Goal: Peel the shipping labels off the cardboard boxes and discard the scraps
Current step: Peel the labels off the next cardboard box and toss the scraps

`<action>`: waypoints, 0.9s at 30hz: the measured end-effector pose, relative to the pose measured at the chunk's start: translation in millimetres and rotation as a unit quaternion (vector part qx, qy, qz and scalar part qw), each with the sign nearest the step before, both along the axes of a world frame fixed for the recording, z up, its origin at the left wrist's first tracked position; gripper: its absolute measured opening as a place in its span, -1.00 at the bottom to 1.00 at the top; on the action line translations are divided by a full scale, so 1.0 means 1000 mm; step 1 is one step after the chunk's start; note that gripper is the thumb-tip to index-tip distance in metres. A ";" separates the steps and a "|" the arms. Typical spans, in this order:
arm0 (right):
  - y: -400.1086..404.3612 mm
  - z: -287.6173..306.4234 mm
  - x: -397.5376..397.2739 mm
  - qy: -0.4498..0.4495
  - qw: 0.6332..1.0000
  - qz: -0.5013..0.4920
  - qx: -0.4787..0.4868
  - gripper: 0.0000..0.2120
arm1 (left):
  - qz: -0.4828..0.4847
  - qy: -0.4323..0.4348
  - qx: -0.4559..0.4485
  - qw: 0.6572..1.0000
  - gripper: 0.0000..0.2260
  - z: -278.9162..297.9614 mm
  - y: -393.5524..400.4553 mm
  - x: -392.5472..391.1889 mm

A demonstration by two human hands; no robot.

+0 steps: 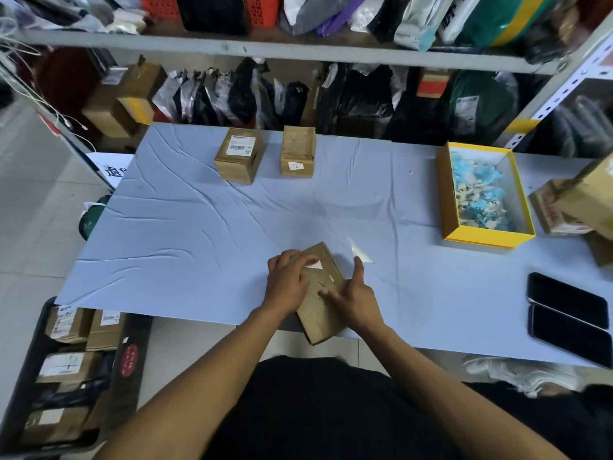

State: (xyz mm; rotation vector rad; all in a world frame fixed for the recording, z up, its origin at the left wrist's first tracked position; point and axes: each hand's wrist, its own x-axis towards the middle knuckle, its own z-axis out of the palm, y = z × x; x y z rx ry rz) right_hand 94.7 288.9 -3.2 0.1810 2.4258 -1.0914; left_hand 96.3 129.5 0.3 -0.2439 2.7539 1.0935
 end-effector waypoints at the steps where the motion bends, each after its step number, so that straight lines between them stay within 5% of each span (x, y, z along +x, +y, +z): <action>1: 0.000 0.000 0.000 0.001 1.000 0.001 0.001 -0.04 | 0.001 -0.003 0.001 1.000 -0.60 0.000 0.000 -0.001; 10: 0.007 0.003 -0.007 0.018 0.998 0.009 0.052 -0.03 | 0.019 -0.048 -0.032 0.998 -0.53 0.002 0.001 0.007; 17: 0.010 0.003 -0.009 0.018 0.994 -0.089 0.067 -0.06 | 0.013 -0.051 0.023 0.998 -0.57 0.000 -0.001 0.013; 27: 0.010 -0.001 -0.012 0.026 0.994 -0.088 0.061 -0.03 | 0.012 -0.089 0.039 0.995 -0.57 0.002 -0.003 0.005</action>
